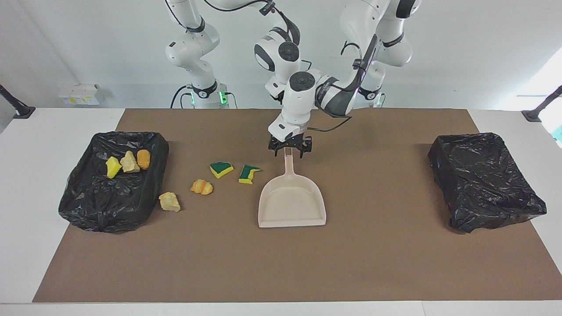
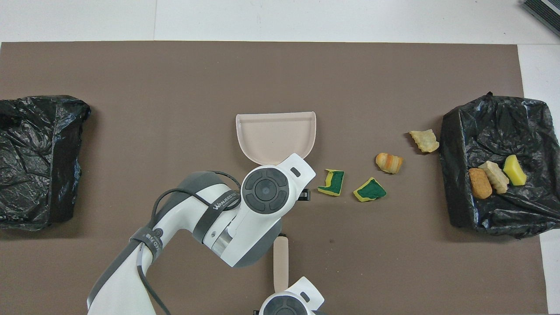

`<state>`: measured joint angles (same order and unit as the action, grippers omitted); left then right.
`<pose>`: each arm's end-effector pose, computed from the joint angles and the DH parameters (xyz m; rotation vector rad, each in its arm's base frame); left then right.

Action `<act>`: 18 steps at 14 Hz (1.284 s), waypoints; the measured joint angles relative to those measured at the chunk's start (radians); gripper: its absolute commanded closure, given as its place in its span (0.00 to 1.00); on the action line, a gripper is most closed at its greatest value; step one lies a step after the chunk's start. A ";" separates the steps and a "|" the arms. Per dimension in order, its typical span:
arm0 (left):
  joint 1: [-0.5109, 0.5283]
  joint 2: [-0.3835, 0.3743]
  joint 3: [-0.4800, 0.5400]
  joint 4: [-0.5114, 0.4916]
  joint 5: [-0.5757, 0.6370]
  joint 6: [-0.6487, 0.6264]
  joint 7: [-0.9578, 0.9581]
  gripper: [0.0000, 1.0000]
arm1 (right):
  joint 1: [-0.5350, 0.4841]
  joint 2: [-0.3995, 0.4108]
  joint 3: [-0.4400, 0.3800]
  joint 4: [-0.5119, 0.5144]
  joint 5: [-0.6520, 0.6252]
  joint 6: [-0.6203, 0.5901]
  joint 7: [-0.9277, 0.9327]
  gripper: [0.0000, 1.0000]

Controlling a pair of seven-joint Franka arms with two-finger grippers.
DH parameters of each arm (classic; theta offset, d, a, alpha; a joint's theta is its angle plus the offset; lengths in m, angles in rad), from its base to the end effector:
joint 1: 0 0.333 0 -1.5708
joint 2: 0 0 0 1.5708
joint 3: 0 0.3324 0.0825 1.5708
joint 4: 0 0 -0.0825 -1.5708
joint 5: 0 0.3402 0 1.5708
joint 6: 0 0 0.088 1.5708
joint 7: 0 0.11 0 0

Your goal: Sweep and dump trash in bin

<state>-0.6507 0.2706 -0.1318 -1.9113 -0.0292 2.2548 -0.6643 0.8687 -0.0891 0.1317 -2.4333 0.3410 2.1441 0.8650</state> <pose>0.4214 -0.4129 0.4016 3.0448 -0.1440 0.0269 0.2140 0.3616 0.3688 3.0919 -0.1256 -0.5029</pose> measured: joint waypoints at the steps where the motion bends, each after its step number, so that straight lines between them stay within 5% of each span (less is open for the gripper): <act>1: 0.000 0.000 0.001 0.001 0.000 0.000 0.000 0.19 | -0.010 0.000 0.000 0.005 0.000 0.000 -0.001 1.00; 4: 0.000 0.000 0.002 0.001 0.000 0.000 -0.001 0.55 | -0.052 0.000 -0.004 0.026 0.000 -0.029 -0.053 1.00; 9: 0.000 0.000 0.002 0.001 0.000 -0.001 -0.003 1.00 | -0.123 -0.034 -0.007 0.036 -0.007 -0.168 -0.095 1.00; 15: 0.001 -0.001 0.012 0.004 0.005 -0.012 0.038 1.00 | -0.329 -0.168 -0.012 0.035 -0.095 -0.350 -0.222 1.00; 18: 0.044 -0.014 0.032 0.031 0.010 -0.097 0.285 1.00 | -0.423 -0.191 -0.013 0.035 -0.148 -0.360 -0.318 1.00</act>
<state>-0.6071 0.2570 -0.0996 -1.8799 -0.0193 2.1574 -0.3796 0.4455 -0.2799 0.1191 -2.3988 0.1932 1.7845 0.5473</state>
